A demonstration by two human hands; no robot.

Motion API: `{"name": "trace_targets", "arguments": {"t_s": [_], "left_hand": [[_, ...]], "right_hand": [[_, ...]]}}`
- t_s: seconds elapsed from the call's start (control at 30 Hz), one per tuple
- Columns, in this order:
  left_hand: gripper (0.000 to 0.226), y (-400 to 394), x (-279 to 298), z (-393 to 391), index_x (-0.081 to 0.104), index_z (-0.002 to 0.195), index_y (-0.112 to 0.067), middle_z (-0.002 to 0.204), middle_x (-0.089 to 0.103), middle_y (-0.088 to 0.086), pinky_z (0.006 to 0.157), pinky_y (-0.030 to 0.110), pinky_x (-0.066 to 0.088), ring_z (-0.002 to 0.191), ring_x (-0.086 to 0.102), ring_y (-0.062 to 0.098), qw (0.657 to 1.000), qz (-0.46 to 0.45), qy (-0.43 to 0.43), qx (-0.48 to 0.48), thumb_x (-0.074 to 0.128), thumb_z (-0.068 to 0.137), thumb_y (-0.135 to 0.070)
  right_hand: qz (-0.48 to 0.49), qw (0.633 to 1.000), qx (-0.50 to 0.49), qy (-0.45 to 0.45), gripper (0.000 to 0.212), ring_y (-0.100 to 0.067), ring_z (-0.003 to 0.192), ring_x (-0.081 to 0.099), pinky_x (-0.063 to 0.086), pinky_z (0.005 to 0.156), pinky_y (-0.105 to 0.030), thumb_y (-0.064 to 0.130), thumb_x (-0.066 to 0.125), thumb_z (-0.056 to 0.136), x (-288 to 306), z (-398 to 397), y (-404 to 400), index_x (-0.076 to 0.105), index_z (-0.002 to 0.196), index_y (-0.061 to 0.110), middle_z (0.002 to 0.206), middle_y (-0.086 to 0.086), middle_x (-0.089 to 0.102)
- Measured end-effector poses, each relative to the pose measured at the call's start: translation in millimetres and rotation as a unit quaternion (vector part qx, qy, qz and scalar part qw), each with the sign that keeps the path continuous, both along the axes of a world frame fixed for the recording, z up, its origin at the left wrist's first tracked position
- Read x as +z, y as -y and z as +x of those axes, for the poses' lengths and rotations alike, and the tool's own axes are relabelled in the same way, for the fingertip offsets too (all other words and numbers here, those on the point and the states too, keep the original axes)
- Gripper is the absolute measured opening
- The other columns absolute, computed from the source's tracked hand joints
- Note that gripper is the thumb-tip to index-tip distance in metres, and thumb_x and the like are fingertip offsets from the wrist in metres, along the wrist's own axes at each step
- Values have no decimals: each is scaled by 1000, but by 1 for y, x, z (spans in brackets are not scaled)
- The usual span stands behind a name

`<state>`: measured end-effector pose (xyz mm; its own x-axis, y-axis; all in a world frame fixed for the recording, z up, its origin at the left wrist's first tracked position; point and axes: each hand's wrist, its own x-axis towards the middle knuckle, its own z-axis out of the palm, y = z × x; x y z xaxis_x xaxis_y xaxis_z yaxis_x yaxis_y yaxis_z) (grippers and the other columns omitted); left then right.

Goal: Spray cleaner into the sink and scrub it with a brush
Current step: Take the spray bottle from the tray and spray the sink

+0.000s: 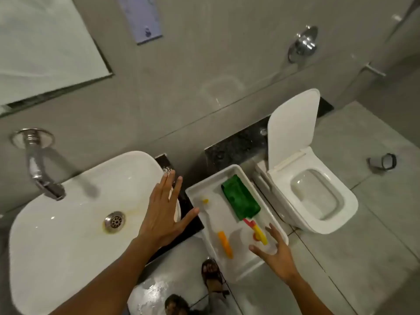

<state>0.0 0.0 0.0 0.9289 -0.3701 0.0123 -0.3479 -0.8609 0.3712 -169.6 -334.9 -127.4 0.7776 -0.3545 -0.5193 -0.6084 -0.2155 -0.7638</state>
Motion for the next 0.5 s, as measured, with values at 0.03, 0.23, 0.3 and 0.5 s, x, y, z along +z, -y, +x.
{"name": "trace_targets", "arguments": {"t_s": [0.03,0.23,0.3,0.5], "left_hand": [[102,3,-6,0,2,175,-29,184,-14,-5,136,48,7,171,-12,17,1000,11,-16,-12,36,98,-87],[106,23,-24,-2,16,175,-20,185,-7,0,137,49,6,170,-17,17,999,47,-16,-7,42,97,-86],[104,24,-25,-2,19,174,-19,185,-5,0,137,49,6,170,-17,16,999,44,-11,-5,43,97,-85],[102,25,-27,-3,22,174,-19,185,-1,-1,138,52,8,170,-15,16,1000,28,-13,2,47,97,-82]], "right_hand": [[-9,1000,-11,-7,123,-12,136,51,43,112,-34,61,98,56,-9,-2,0,39,160,33,154,14,52],[-18,998,-57,17,100,-14,114,67,55,104,-38,43,98,67,-37,19,-23,50,154,27,137,8,66],[-31,996,-76,38,93,-12,114,68,57,104,-37,38,97,70,-41,33,-32,55,152,23,138,7,66],[-71,982,-110,134,53,5,106,73,56,98,-16,24,84,89,-56,60,-56,70,139,15,122,9,76]]}}
